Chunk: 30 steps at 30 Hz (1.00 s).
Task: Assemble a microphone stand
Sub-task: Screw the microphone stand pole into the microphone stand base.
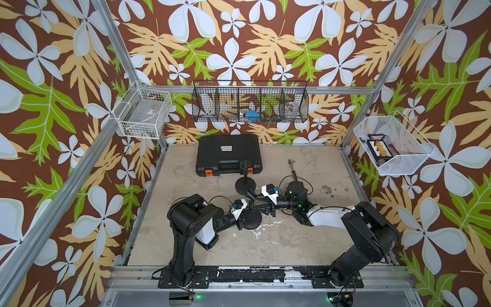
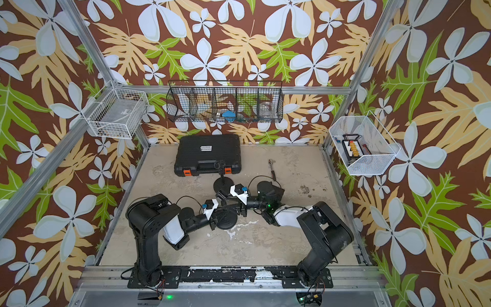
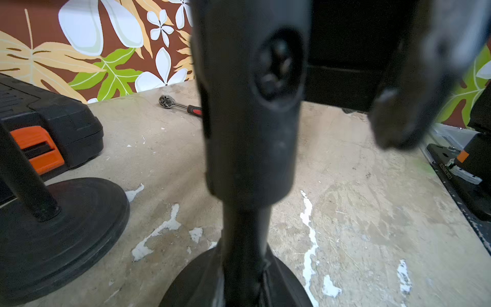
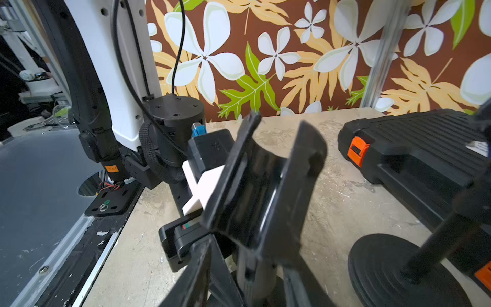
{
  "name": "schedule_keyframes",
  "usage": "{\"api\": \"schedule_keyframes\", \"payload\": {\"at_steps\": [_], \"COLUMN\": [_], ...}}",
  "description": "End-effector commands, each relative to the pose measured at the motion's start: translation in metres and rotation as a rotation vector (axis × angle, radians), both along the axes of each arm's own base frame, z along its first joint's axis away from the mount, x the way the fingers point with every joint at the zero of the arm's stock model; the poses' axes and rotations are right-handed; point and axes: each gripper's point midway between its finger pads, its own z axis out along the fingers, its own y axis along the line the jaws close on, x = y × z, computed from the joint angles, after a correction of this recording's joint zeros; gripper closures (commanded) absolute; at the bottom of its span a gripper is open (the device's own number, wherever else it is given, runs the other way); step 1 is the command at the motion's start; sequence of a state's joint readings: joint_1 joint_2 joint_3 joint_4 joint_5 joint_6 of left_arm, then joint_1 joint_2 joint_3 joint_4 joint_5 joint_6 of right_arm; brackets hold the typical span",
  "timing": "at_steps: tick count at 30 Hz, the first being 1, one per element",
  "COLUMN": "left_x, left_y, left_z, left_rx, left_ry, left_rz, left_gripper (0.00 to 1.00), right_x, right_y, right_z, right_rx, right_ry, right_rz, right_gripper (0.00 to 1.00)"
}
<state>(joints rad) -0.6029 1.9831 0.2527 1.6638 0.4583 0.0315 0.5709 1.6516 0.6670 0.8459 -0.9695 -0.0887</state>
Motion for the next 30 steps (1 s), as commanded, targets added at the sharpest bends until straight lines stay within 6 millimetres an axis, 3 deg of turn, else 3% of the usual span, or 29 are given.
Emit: {"api": "schedule_keyframes", "payload": {"at_steps": [1,9,12,17,22,30], "left_x": [-0.005,-0.004,-0.002,-0.001,-0.004,-0.003], "left_y": [-0.004,-0.004,-0.003,-0.003,-0.004,-0.005], "left_z": [0.039,0.039,0.041,0.049,0.056,0.068], "left_rx": [-0.109,-0.111,-0.119,-0.145,-0.163,-0.189], "left_ry": [-0.142,-0.14,-0.135,-0.132,-0.135,-0.153], "left_rz": [-0.034,-0.031,-0.016,-0.014,-0.033,-0.035], "left_gripper": [0.92,0.9,0.84,0.68,0.68,0.69], "right_x": [-0.01,-0.004,0.0,0.015,0.02,0.011], "right_y": [0.003,0.004,-0.003,-0.02,-0.034,-0.038], "right_z": [-0.009,-0.009,-0.012,-0.03,-0.057,-0.074], "right_rx": [-0.025,0.015,0.035,0.04,-0.066,-0.154], "right_ry": [0.016,0.04,0.058,0.1,0.061,0.02], "right_rz": [0.086,0.04,-0.081,-0.458,-0.788,-0.996], "right_gripper": [0.63,0.99,1.0,1.0,1.0,1.0]}}
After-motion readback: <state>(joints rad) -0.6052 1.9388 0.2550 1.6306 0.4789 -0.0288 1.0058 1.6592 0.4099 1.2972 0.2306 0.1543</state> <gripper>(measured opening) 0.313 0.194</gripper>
